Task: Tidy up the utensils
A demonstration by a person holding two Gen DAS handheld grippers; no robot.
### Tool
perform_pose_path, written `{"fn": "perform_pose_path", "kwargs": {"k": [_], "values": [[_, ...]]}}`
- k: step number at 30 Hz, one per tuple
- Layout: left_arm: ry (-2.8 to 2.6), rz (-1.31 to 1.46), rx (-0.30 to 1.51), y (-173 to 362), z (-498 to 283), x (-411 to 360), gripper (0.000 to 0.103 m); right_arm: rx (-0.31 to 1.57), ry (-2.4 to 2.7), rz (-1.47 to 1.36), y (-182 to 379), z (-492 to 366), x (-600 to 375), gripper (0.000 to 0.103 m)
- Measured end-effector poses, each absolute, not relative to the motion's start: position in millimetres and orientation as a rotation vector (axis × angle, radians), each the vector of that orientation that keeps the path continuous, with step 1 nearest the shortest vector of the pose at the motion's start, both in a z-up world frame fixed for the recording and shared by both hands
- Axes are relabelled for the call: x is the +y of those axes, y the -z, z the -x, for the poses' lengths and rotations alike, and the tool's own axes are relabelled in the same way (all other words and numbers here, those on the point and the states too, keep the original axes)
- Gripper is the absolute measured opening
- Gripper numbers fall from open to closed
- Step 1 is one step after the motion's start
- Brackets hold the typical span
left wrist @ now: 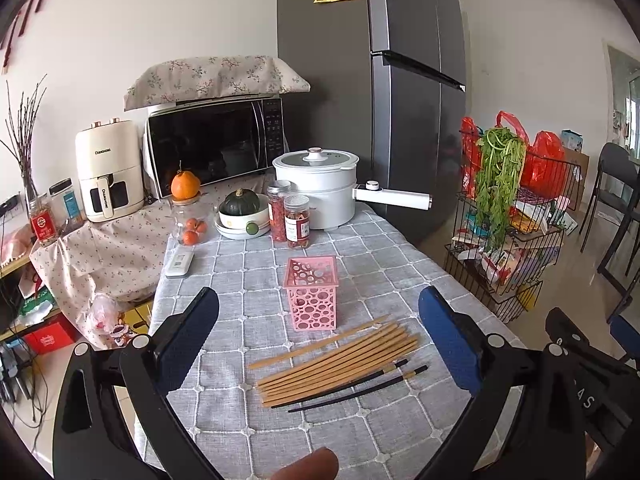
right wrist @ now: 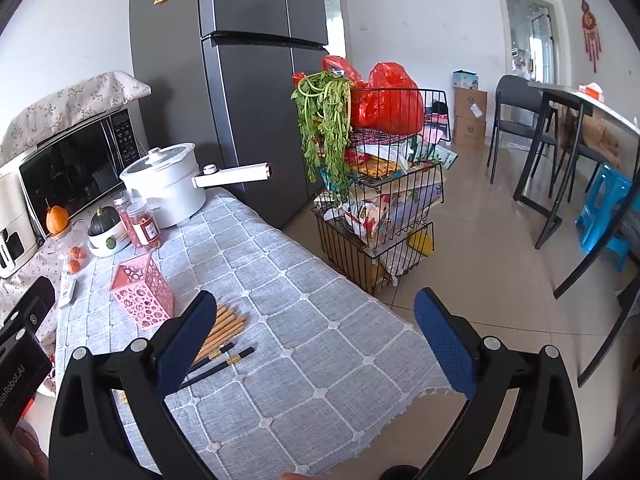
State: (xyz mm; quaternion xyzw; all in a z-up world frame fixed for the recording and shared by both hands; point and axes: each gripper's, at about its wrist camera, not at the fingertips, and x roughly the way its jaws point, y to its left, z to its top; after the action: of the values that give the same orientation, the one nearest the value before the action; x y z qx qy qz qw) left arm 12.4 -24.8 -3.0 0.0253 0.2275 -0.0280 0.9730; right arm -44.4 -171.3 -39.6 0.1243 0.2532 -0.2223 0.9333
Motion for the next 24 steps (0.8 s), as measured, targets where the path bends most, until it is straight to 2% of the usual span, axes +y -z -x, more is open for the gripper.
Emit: {"fn": "perform_pose_path", "kwargs": {"k": [24], "values": [[0.065,-0.058,0.443,4.1,-6.1,-28.3,0.096,0.500,0.471,-0.275,37.6,47.5,-175.8,0.096]]}}
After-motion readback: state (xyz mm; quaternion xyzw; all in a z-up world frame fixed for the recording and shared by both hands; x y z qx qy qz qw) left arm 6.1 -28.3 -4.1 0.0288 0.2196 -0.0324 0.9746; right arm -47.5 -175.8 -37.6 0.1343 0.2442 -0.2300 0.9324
